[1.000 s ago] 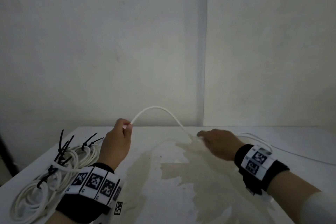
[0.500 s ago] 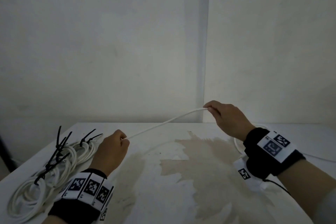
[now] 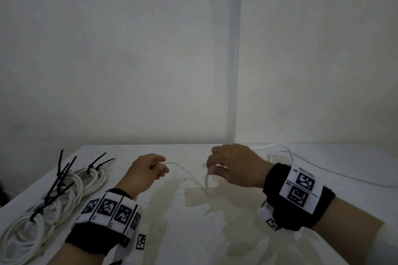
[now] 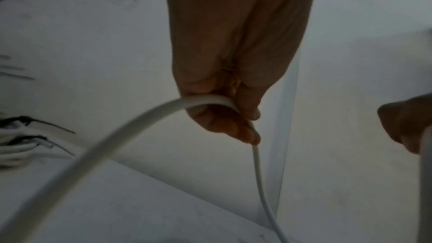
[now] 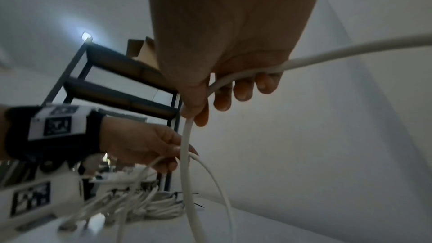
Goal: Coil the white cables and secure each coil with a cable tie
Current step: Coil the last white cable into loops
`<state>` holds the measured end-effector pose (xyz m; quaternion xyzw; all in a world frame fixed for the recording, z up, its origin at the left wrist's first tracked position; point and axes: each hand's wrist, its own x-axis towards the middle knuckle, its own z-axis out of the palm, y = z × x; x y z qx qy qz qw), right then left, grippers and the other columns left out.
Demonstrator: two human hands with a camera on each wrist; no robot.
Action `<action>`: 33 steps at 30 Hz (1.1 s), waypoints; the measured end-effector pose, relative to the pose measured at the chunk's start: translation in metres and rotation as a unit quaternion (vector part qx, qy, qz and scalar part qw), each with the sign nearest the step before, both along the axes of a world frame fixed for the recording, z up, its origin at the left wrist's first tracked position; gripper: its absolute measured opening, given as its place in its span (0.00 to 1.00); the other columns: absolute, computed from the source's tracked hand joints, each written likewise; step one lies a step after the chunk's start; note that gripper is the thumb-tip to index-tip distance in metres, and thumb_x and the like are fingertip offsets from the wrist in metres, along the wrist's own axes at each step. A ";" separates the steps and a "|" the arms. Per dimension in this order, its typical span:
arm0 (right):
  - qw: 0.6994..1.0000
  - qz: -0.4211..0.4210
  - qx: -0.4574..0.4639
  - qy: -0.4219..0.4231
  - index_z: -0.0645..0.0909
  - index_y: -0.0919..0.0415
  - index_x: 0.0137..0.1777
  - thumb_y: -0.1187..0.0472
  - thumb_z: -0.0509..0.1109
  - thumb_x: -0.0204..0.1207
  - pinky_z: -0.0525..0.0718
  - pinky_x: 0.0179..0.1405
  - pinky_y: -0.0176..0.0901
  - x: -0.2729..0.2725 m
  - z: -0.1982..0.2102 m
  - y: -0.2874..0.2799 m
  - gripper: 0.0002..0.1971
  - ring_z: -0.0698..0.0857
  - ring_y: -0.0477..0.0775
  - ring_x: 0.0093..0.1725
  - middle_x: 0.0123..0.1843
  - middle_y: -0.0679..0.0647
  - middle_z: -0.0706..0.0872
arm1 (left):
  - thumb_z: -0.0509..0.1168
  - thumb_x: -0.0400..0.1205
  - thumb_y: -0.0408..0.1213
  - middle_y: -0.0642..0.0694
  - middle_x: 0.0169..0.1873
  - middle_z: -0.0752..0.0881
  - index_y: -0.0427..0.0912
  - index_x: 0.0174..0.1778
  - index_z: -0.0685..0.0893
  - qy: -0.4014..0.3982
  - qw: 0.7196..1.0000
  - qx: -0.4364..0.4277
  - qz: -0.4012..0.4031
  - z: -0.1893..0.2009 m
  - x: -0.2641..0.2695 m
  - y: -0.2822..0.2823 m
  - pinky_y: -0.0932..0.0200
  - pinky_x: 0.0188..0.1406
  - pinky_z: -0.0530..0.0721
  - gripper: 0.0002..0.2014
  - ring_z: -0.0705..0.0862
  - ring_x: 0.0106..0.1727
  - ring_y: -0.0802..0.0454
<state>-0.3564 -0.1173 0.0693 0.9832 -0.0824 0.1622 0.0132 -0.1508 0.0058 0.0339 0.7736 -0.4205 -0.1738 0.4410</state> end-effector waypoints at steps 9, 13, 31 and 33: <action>0.977 -0.059 0.192 -0.069 0.82 0.53 0.47 0.49 0.61 0.80 0.73 0.39 0.42 0.020 0.002 0.014 0.11 0.78 0.50 0.37 0.39 0.51 0.86 | 0.55 0.85 0.37 0.48 0.24 0.78 0.41 0.30 0.83 0.110 0.989 -0.035 -0.094 0.023 -0.055 -0.008 0.64 0.32 0.71 0.19 0.73 0.24 0.58; 0.958 -0.090 0.246 -0.118 0.79 0.52 0.41 0.52 0.62 0.81 0.70 0.34 0.40 0.016 0.002 0.005 0.09 0.74 0.46 0.31 0.33 0.48 0.80 | 0.60 0.83 0.38 0.53 0.32 0.86 0.41 0.43 0.87 0.120 0.983 -0.039 -0.135 0.031 -0.063 -0.004 0.68 0.34 0.75 0.11 0.77 0.29 0.62; 0.951 -0.107 0.262 -0.125 0.82 0.55 0.39 0.52 0.65 0.79 0.74 0.36 0.39 0.002 0.007 0.000 0.11 0.76 0.46 0.32 0.30 0.45 0.80 | 0.63 0.82 0.42 0.55 0.31 0.80 0.47 0.41 0.81 -0.103 0.985 -0.070 -0.121 0.025 -0.073 -0.013 0.75 0.29 0.71 0.06 0.76 0.31 0.61; 0.944 -0.114 0.271 -0.147 0.80 0.56 0.37 0.52 0.65 0.79 0.72 0.34 0.34 0.000 0.006 -0.002 0.12 0.76 0.45 0.30 0.29 0.47 0.80 | 0.63 0.81 0.44 0.55 0.31 0.80 0.45 0.46 0.82 -0.107 0.986 -0.053 -0.117 0.026 -0.069 -0.010 0.72 0.30 0.72 0.07 0.77 0.31 0.59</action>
